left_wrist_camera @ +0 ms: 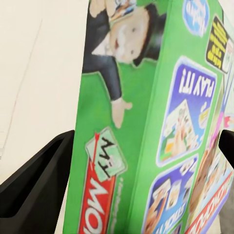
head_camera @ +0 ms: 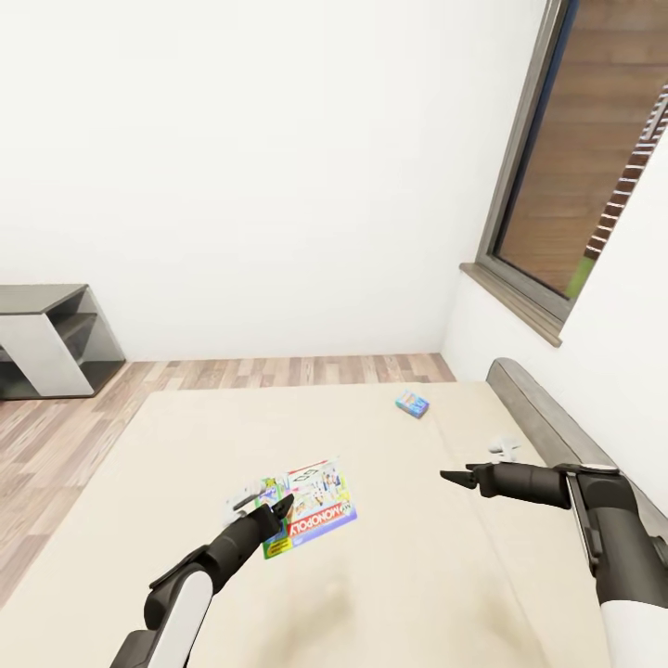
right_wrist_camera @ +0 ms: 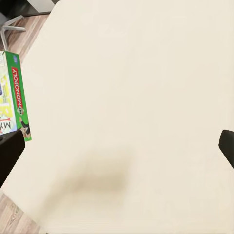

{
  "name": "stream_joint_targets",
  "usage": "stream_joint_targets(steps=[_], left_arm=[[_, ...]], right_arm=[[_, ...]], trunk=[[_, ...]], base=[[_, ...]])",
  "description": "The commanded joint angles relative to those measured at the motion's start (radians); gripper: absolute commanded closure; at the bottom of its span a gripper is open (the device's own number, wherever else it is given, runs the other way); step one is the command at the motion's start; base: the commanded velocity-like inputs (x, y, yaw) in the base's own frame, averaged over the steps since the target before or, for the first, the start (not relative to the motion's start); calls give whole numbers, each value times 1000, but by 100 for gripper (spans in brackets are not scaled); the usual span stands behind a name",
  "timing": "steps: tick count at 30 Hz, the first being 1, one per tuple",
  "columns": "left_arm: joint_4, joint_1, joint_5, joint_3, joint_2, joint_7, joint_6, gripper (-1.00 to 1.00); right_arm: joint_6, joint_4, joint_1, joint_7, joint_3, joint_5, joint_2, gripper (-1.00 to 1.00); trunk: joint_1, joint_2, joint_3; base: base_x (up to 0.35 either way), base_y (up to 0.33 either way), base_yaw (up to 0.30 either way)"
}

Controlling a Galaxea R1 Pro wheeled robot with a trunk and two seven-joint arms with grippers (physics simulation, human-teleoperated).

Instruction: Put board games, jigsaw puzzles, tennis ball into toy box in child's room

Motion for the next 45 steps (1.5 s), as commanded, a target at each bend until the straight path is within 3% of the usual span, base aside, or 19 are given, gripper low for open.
stream_joint_targets(steps=[1,11,45], left_arm=[[-2,-1,10,-1,0,10,4,100],[6,-1,10,0,0,9,4,100],[6,-1,12,-1,0,9,4,100]], right_arm=[[7,-1,-1,10,-2,9,0,-100],[8,-42,0,10,-3,10,1,-100],[8,-53,-1,10,-5,9,1,-100]], trunk=[[1,-2,-2],[1,-2,-2],[1,-2,-2]], base=[[0,76,0],[0,192,65],[0,285,22]])
